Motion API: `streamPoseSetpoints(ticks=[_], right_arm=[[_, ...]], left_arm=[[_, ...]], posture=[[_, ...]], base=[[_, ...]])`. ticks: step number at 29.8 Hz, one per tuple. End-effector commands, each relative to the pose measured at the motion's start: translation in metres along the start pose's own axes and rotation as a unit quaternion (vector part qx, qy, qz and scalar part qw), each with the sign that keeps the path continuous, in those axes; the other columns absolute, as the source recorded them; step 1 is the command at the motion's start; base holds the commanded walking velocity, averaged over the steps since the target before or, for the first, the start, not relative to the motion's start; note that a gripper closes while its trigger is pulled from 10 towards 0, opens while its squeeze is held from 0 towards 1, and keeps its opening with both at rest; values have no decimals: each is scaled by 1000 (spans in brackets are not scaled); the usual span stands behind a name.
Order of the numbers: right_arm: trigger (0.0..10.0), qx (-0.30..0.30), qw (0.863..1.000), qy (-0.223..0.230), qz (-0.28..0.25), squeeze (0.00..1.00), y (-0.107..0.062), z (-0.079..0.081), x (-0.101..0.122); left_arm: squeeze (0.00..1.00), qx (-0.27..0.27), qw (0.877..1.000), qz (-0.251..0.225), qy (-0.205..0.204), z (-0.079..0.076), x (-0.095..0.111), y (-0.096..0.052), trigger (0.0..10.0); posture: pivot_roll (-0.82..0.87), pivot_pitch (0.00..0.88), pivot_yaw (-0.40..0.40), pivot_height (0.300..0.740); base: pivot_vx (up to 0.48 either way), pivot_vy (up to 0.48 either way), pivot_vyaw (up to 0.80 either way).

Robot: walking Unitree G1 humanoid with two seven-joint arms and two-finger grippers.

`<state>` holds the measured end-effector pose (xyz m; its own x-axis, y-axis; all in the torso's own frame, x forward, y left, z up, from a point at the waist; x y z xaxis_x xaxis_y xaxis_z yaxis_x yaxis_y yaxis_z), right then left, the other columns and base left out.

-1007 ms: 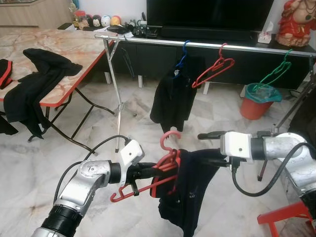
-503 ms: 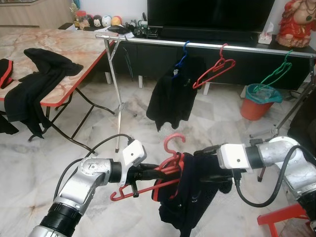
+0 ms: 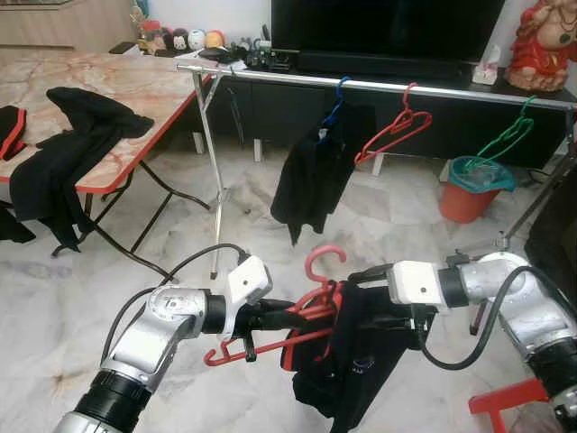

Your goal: Hang hanger

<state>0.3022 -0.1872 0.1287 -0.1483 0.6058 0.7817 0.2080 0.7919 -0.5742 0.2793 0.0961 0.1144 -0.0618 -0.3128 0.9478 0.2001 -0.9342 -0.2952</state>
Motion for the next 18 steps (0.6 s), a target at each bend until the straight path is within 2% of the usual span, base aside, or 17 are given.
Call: streamPoseSetpoints(ticks=[1,3,4,5,6,7,18], right_arm=[[10000,11,1000,-9,5,0,2,-1,1],[10000,14,1000,-7,6,0,3,0,0],[7922,16,1000,-5,6,0,4,1,-1],[7922,18,1000,-3,6,0,4,1,-1],[2392,21,1000,-1,6,0,4,1,-2],[0,25,1000,3,6,0,4,2,-2],[0,27,1000,14,1,0,6,2,-4]], left_arm=[[0,-10,1000,-17,22,2,14,3,10000],[0,-12,1000,-18,22,1,15,3,10000],[0,-12,1000,-18,22,1,15,4,10000],[0,-12,1000,-18,22,1,15,4,10000],[0,-13,1000,-18,22,1,15,4,10000],[0,-12,1000,-18,23,1,15,4,10000],[0,-14,999,-19,23,0,15,4,10000]], posture=[[12,0,-38,740],[16,0,-39,740],[16,0,-39,740],[17,0,-41,740],[17,0,-41,740],[17,0,-41,740],[19,0,-43,740]], base=[[0,0,0],[0,0,0],[0,0,0],[0,0,0],[0,0,0],[0,0,0],[0,0,0]])
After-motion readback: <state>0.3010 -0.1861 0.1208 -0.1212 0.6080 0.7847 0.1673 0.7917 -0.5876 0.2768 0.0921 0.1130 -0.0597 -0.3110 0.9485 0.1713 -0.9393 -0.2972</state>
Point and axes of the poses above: a point about 5 cm out from each wrist's last joint towards the gripper, its own y axis pointing out of the wrist towards the gripper, its own x axis along the axis of the wrist's last joint, z = x × y, the point moved 1 cm from there along y, pointing out of the wrist towards the gripper, and after that the axes turned 8 degrees about y, right-handed, at the moved point
